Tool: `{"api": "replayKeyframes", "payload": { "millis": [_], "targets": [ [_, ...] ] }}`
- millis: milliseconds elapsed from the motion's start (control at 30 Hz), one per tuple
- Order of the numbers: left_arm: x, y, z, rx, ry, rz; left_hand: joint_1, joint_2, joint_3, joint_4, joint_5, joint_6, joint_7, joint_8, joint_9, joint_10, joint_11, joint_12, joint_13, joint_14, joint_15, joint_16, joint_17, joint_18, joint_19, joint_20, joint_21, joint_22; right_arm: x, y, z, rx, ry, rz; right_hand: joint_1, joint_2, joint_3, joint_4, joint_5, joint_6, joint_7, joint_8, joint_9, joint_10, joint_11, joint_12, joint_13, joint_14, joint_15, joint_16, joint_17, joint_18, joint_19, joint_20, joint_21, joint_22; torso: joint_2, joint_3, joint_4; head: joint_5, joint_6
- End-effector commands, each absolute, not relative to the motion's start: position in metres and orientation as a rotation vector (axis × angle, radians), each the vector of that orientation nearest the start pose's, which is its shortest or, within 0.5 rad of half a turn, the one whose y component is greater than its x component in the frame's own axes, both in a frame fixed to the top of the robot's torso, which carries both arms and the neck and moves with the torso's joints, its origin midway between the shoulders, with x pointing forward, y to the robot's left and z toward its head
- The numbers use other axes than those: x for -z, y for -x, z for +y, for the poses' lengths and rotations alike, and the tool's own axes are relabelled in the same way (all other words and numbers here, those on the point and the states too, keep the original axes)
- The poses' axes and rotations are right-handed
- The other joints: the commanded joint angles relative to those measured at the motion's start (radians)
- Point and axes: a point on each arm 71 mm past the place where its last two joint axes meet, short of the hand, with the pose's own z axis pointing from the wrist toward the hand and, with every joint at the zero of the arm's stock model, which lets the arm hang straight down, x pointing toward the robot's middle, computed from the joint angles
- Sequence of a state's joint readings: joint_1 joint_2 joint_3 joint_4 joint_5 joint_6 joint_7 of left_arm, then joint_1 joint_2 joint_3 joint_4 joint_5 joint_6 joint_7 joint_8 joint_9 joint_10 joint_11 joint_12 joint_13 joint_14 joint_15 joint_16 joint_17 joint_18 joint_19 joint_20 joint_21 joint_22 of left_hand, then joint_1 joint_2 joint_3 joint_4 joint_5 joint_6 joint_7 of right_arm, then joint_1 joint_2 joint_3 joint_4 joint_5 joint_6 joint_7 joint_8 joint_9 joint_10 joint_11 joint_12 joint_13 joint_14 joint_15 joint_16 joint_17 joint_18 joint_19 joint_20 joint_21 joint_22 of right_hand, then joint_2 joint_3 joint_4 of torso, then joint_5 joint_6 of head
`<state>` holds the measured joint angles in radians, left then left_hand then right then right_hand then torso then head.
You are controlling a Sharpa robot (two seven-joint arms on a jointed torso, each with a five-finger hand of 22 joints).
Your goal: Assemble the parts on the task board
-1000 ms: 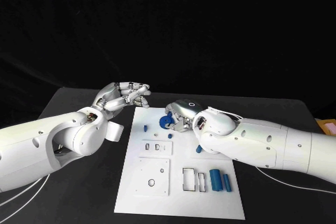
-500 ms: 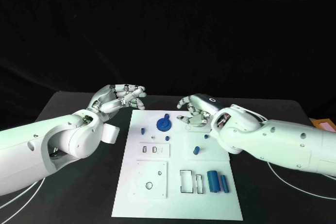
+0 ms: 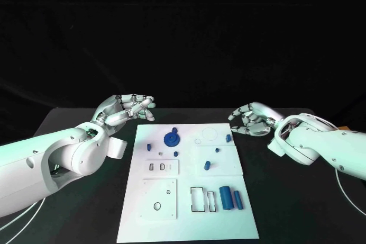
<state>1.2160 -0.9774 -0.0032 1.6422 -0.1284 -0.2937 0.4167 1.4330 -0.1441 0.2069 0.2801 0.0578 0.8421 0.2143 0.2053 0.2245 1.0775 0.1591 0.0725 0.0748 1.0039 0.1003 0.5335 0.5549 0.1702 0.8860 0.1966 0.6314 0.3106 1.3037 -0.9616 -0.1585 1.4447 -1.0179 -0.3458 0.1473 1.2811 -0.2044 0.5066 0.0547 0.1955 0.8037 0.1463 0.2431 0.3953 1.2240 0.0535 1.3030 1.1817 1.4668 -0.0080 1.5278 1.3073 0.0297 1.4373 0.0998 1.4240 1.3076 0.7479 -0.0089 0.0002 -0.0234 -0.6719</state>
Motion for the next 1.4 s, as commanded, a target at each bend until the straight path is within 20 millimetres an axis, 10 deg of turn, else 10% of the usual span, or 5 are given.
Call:
{"api": "replayKeyframes", "payload": {
  "millis": [33, 233, 600, 1400],
  "targets": [
    [0.143, -0.472, 0.234, 1.600, 0.924, 1.382, 0.002, 0.011, -0.007, 0.000, -0.007, -0.006, 0.002, -0.003, 0.001, -0.004, -0.001, -0.002, 0.001, -0.011, 0.001, -0.001, 0.002, 0.007, -0.009, 0.001, -0.004, -0.001, 0.181, -0.493, -0.289, -0.881, -0.142, 1.703, -0.001, -0.010, -0.007, -0.002, 0.005, 0.005, -0.008, -0.002, 0.001, 0.017, -0.002, 0.011, 0.009, 0.074, -0.008, 0.000, 0.137, 0.016, 0.007, -0.004, 0.009, 0.112, -0.005, 0.0079, -0.0051, -0.004, -0.001],
    [0.143, -0.473, 0.233, 1.605, 0.923, 1.385, 0.001, 0.011, -0.010, 0.001, -0.007, -0.003, 0.002, -0.002, 0.002, 0.003, -0.001, 0.001, 0.003, -0.015, 0.001, 0.000, 0.003, 0.007, -0.013, 0.003, -0.005, -0.002, 0.195, -0.492, -0.297, -0.819, -0.109, 1.709, -0.005, -0.015, -0.014, -0.002, 0.008, 0.008, -0.008, 0.000, 0.003, 0.028, 0.002, 0.019, 0.020, 0.078, -0.006, 0.004, 0.150, 0.013, 0.016, -0.005, 0.017, 0.121, -0.005, 0.0123, -0.0060, -0.002, -0.007],
    [0.144, -0.473, 0.234, 1.603, 0.925, 1.387, 0.002, 0.012, -0.011, 0.001, -0.006, -0.002, 0.002, -0.002, 0.003, 0.006, -0.002, 0.003, 0.004, -0.016, 0.001, 0.001, 0.004, 0.008, -0.014, 0.003, -0.004, -0.002, 0.210, -0.495, -0.289, -0.773, -0.095, 1.710, -0.009, -0.017, -0.021, -0.002, 0.018, 0.007, -0.005, -0.001, 0.003, 0.040, 0.006, 0.028, 0.031, 0.082, -0.003, 0.010, 0.167, 0.009, 0.026, -0.003, 0.027, 0.133, -0.004, 0.0060, -0.0032, 0.000, -0.014],
    [0.144, -0.471, 0.235, 1.600, 0.927, 1.391, 0.003, 0.012, -0.011, 0.000, -0.006, -0.002, 0.002, -0.002, 0.003, 0.006, -0.002, 0.003, 0.004, -0.017, 0.001, 0.003, 0.005, 0.008, -0.015, 0.004, -0.003, -0.001, 0.229, -0.502, -0.268, -0.729, -0.081, 1.715, -0.009, 0.003, -0.018, 0.002, 0.016, 0.007, 0.002, -0.001, 0.004, 0.058, 0.013, 0.041, 0.049, 0.088, 0.003, 0.018, 0.188, 0.004, 0.043, 0.002, 0.044, 0.152, -0.004, 0.0080, -0.0047, 0.011, -0.025]
  ]
}}
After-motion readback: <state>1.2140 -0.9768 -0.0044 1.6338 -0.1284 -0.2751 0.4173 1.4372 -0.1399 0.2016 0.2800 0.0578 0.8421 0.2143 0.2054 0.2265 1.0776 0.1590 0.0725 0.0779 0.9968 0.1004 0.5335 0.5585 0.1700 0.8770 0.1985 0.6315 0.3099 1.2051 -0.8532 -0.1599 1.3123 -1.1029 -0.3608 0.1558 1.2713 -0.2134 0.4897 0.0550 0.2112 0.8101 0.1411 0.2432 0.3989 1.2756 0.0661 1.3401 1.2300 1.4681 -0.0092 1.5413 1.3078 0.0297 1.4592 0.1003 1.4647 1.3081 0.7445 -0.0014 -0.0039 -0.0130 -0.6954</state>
